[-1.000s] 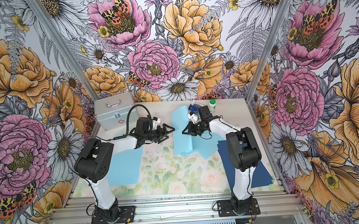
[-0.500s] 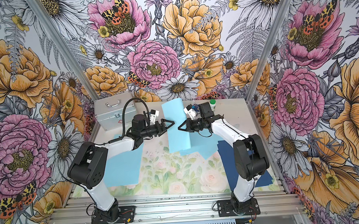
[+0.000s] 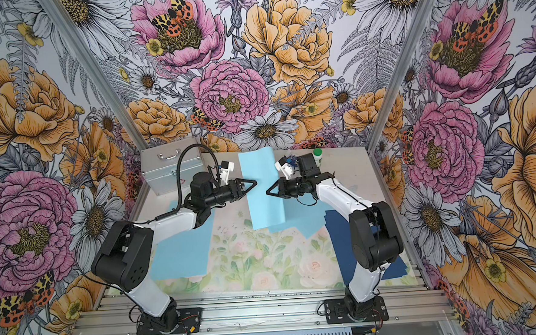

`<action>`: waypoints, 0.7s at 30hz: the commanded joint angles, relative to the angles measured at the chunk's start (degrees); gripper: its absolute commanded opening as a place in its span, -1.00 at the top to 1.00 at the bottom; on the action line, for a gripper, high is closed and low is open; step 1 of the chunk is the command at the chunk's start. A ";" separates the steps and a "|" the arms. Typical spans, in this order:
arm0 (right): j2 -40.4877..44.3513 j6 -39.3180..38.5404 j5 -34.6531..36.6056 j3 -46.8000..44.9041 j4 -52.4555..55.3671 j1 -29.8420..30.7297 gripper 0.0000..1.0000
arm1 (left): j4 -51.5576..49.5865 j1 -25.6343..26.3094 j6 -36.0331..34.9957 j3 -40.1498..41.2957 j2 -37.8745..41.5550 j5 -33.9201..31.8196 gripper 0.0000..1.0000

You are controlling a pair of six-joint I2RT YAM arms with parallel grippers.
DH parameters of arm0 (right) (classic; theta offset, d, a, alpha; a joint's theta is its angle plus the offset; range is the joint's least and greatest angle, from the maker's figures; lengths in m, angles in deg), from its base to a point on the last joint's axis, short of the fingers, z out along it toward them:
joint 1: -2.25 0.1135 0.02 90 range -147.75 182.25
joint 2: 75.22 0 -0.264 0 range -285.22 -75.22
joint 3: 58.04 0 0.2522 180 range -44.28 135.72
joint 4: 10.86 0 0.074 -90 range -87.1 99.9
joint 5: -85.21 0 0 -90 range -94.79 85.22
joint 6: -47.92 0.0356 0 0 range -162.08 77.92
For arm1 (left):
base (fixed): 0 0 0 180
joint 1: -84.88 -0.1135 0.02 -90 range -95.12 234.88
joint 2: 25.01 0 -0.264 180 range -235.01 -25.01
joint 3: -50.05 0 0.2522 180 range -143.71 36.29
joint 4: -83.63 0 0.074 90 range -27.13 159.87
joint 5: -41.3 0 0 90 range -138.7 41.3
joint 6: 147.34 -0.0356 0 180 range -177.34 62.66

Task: Sort the scattered colored papers by color
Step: Pick up the colored paper.

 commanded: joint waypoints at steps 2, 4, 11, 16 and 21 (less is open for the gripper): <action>1.43 0.45 1.53 -0.45 -1.17 -0.16 0.72 | -0.22 0.30 -1.23 0.83 1.75 -0.02 0.32; 1.41 0.55 1.71 -0.65 -1.11 -0.35 0.71 | -2.82 0.23 -2.49 0.50 2.10 -0.80 0.48; 0.54 1.35 4.01 -0.79 -1.03 -0.78 0.35 | -13.80 0.36 -7.52 -2.04 3.98 -3.88 1.00; -1.79 3.04 10.14 -1.33 1.32 -3.41 -0.19 | -29.73 0.37 -14.12 -6.68 6.09 -8.05 1.00; -1.86 4.12 16.91 -3.42 2.43 -7.04 -0.46 | -52.85 0.75 -23.53 -14.42 8.12 -16.28 1.00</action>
